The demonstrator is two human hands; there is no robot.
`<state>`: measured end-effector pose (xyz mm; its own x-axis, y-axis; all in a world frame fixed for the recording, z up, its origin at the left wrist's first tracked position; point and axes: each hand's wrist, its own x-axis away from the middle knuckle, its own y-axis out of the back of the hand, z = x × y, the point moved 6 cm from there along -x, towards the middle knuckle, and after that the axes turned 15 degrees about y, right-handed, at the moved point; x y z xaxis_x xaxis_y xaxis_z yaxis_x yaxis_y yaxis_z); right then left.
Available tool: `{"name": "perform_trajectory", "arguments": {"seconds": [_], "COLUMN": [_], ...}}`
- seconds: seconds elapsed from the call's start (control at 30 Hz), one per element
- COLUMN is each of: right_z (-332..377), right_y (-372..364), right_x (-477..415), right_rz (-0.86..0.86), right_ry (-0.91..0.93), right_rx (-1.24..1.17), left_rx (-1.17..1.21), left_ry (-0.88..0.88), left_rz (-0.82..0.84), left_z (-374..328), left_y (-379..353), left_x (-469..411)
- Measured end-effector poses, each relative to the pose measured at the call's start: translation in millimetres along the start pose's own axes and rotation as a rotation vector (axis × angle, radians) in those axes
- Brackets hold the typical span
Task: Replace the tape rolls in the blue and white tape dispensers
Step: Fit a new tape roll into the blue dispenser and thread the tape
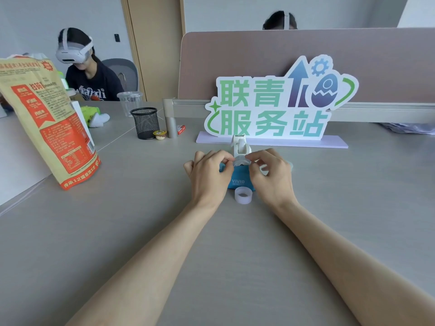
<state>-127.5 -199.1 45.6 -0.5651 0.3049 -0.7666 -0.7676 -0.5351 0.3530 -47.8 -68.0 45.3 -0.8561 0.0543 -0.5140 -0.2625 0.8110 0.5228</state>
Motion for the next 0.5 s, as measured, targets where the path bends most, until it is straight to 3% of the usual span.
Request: {"name": "perform_trajectory", "arguments": {"seconds": [0.5], "right_z": [0.9], "right_y": [-4.3], "right_x": [-1.2], "right_rz": [0.076], "right_ry": [0.096], "right_rx": [0.057], "left_rx": [0.000], "left_ry": [0.047], "left_rz": [0.020], "left_z": [5.1], "left_y": [-2.8], "left_x": [-2.9]}}
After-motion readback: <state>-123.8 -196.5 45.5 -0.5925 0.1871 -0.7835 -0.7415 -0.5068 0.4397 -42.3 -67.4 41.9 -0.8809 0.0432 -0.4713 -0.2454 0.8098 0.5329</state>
